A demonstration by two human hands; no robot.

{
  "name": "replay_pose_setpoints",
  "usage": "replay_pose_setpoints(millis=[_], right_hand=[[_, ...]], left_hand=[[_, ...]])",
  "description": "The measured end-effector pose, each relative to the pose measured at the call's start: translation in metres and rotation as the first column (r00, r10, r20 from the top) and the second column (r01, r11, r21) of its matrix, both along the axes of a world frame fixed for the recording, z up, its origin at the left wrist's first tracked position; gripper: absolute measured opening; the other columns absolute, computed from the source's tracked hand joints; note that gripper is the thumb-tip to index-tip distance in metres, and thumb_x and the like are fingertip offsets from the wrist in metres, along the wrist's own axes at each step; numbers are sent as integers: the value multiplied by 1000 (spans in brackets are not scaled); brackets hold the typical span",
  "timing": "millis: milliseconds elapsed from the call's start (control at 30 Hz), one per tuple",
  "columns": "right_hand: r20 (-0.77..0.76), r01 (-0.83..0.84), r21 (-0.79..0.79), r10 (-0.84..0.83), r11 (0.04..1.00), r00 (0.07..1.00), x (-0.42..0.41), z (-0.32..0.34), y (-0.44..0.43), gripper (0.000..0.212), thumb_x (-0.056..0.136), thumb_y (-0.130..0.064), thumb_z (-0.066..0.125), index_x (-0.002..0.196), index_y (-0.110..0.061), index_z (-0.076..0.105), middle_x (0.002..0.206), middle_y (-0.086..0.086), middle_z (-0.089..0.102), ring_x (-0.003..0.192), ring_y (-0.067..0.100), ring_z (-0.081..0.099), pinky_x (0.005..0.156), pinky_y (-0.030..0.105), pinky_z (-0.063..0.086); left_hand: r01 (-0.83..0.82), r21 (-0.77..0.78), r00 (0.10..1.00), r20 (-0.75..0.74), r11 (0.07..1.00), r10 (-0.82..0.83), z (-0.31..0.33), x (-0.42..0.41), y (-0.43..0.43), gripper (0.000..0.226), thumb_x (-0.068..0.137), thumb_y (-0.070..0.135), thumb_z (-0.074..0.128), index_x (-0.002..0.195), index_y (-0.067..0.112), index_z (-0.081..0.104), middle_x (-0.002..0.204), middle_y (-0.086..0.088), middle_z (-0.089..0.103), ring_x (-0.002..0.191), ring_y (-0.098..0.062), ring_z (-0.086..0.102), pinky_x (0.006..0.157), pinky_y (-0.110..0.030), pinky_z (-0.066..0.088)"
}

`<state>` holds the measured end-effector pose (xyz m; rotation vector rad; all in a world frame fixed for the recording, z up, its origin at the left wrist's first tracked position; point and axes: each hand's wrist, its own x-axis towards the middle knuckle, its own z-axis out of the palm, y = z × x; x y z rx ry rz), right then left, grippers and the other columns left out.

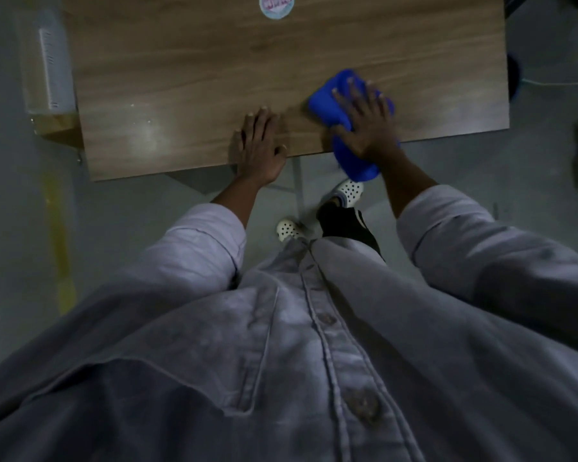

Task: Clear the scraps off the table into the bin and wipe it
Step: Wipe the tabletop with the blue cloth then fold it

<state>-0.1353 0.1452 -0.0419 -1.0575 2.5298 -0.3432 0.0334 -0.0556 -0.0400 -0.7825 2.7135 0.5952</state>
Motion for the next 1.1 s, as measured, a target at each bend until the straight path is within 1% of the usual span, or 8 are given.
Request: replay_pose_setpoints(millis=[167,233,433,700,767,933,1000,1100], right_hand=[[5,491,46,-492,870,871,13,9,-12,71,100,-58,25,163,-30,11,171,6,2,156,38,-3,125,56,0],[21,556,57,-558,829,830,42,13,-36,71,98,-57,27,163,-31,13,171,6,3,156,38,-2,124,56,0],[-20,62,-7,-62,998,998,39,0,-13,70,99,-62,25,162,-31,20,170,6,12,155,40,4,123,52,0],[41,504,78,-508,860,860,18,18,-23,72,99,-56,24,163,-27,11,170,11,1,155,43,-4,124,57,-1],[65,430,83,-435,899,898,36,17,-36,72,99,-56,25,163,-28,10,170,10,1,155,43,-4,123,57,-3],[72,-22,9,21,1000,997,24,11,-19,78,93,-66,18,162,-32,15,171,6,4,156,39,-2,123,55,-2],[63,17,9,-17,1000,998,8,11,-10,75,94,-65,20,162,-34,14,171,4,4,156,37,-2,124,54,-1],[63,282,30,-284,959,957,5,10,-19,70,98,-58,25,162,-33,13,171,4,2,156,40,-3,124,56,-2]], left_hand=[[-14,17,1000,18,1000,13,3,0,2,73,93,34,48,160,23,21,170,-1,7,156,-28,0,123,-56,5],[-25,15,999,32,1000,25,5,-2,4,74,93,35,46,160,23,19,170,0,6,156,-28,-1,123,-57,3],[1,60,997,80,998,-6,9,-3,-6,76,93,37,51,161,24,19,170,2,5,157,-27,0,124,-56,6],[-3,113,989,149,994,-14,12,-10,-11,83,91,30,58,162,24,14,170,1,0,156,-28,-5,124,-55,3],[-6,101,986,168,995,-11,13,-12,-5,85,91,32,58,162,23,12,170,0,-2,156,-29,-7,123,-57,2],[-24,90,986,165,996,9,15,-16,-5,83,90,34,57,161,24,16,170,1,2,156,-28,-3,123,-58,6],[-27,96,990,142,995,13,14,-14,-4,82,89,33,57,160,24,18,170,1,4,156,-28,-2,123,-59,7],[-30,71,994,109,997,22,12,-14,-1,81,88,33,57,160,23,21,170,-1,7,156,-28,0,122,-59,8]])
